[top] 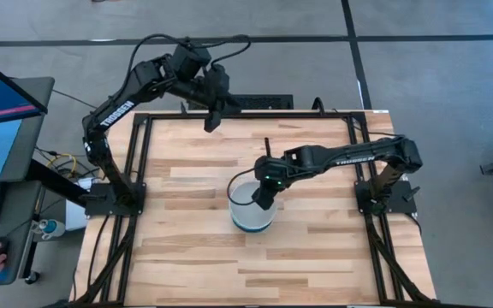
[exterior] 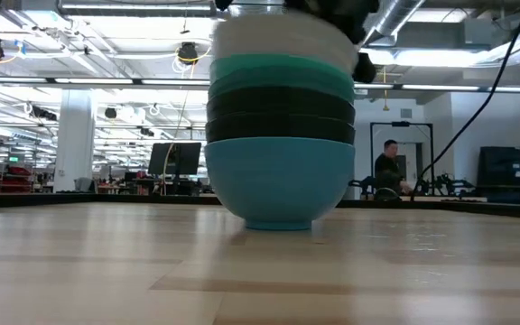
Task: Nest bowls inside each other
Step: Stack the white bowl on the light blue bowl
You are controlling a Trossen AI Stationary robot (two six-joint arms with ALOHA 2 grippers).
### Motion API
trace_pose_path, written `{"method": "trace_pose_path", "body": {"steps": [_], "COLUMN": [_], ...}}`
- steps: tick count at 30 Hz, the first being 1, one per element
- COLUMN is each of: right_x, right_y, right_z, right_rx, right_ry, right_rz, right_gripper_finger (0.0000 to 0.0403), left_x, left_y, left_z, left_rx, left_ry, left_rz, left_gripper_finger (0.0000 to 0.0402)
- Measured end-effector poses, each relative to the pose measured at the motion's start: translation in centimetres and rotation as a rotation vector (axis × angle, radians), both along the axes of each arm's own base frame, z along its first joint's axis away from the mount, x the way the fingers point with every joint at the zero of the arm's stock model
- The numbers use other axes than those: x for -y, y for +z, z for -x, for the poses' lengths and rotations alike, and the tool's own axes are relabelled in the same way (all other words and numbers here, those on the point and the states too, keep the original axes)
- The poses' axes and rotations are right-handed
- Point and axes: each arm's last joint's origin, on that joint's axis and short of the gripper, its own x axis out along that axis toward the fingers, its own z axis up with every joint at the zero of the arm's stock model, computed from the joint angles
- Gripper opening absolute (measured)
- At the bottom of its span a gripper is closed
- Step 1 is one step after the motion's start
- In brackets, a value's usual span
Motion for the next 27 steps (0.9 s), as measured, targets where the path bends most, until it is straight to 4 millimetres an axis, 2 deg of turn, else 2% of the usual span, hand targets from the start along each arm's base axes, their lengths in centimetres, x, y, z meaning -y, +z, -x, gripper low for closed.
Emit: {"method": "trace_pose_path", "body": {"steps": [6, 27], "right_x": [-0.36, 0.15], "right_y": [-0.42, -0.44], "right_z": [-0.89, -0.70], "right_rx": [0.024, 0.007], "right_ry": [0.086, 0.092], "right_rz": [-0.073, -0.089], "right_gripper_finger": [0.0056, 0.0061], "left_x": [-0.15, -0.13], "left_y": [0.18, 0.08], "left_z": [0.35, 0.42], "left_rx": [0.012, 0.000], "left_ry": [-0.017, -0.037], "left_rz": [0.012, -0.018], "left_gripper_finger": [0.0080, 0.0080]}}
